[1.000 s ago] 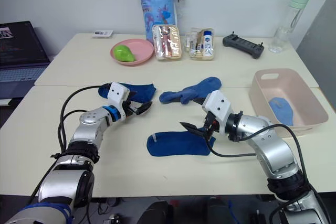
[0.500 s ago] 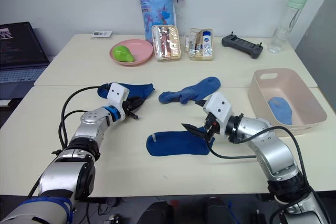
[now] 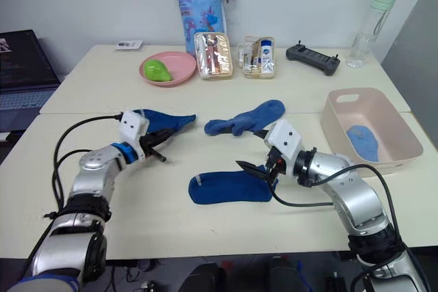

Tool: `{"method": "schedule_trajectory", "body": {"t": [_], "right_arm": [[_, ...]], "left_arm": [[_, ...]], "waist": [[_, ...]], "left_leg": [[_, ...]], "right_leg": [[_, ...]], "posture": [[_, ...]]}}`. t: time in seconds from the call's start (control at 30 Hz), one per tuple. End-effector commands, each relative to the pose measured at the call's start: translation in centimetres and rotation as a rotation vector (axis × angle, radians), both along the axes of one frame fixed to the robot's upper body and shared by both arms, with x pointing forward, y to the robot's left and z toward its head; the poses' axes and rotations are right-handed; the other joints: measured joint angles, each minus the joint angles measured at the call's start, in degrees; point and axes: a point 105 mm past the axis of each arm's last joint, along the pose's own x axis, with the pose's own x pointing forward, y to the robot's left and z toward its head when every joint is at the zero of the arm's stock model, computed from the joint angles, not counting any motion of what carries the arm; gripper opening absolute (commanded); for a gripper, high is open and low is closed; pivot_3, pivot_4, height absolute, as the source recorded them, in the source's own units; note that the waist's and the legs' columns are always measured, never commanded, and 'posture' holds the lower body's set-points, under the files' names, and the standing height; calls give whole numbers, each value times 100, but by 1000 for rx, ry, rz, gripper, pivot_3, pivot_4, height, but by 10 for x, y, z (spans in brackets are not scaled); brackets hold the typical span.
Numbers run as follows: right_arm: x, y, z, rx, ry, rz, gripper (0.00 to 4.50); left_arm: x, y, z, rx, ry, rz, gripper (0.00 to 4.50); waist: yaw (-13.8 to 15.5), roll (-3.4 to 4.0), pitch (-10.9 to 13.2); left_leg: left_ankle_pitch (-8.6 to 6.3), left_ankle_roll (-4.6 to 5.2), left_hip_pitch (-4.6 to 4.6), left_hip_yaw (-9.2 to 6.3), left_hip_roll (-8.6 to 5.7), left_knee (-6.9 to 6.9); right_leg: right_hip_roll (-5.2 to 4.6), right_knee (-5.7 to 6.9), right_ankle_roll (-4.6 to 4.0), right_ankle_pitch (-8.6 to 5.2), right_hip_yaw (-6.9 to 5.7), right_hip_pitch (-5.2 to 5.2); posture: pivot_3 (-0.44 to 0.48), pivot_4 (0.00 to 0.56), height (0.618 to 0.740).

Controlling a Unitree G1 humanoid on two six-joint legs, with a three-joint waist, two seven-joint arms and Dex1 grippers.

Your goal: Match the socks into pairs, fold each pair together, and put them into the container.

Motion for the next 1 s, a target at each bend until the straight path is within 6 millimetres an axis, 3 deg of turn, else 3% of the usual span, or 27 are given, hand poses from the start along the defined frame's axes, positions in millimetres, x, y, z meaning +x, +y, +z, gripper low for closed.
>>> {"method": "schedule_trajectory", "body": {"t": [0.03,0.1,0.23,0.37,0.6,0.7,0.83,1.0], "right_arm": [[-2,-6,10,15,-42,5,4500],[-1,-14,6,7,-32,-14,4500],[3,-36,-5,-33,-12,-58,4500],[5,-52,-7,-57,3,-77,4500],[-6,-64,-17,-110,111,-41,4500],[-9,-61,-18,-89,128,-42,4500],[-18,-55,-25,-93,167,-21,4500],[-30,-37,-34,-83,187,8,4500]], "left_arm": [[-28,-10,41,-25,-88,-70,15],[-53,-33,51,-41,-74,-160,15],[-99,-88,49,-70,22,-358,15],[-109,-117,34,-37,57,-410,15],[-113,-151,1,51,121,-527,15],[-115,-149,0,66,128,-548,700],[-122,-138,8,34,171,-574,1965],[-87,-91,26,-3,118,-372,3652]], "waist": [[-6,1,0],[-9,1,0],[65,0,-2],[87,7,-6],[105,7,-6],[104,7,-6],[104,7,-6],[106,7,-6]], "left_leg": [[0,1,1,0,0,0],[-1,1,0,0,0,0],[-1,2,2,-3,-1,-1],[2,6,12,3,-1,-1],[3,8,15,11,3,-6],[3,8,14,13,3,-7],[3,9,14,10,5,-7],[3,9,14,8,5,-7]], "right_leg": [[-1,0,0,0,2,1],[-2,-4,0,0,4,2],[-5,-15,0,0,2,15],[-3,-13,-9,12,3,20],[4,-16,-9,12,4,20],[4,-16,-9,12,6,19],[4,-17,-9,12,4,19],[4,-17,-9,12,2,19]], "posture": [[0,150,740],[0,150,740],[0,150,740],[0,150,740],[0,150,740],[0,150,740],[0,150,740],[0,150,740]]}}
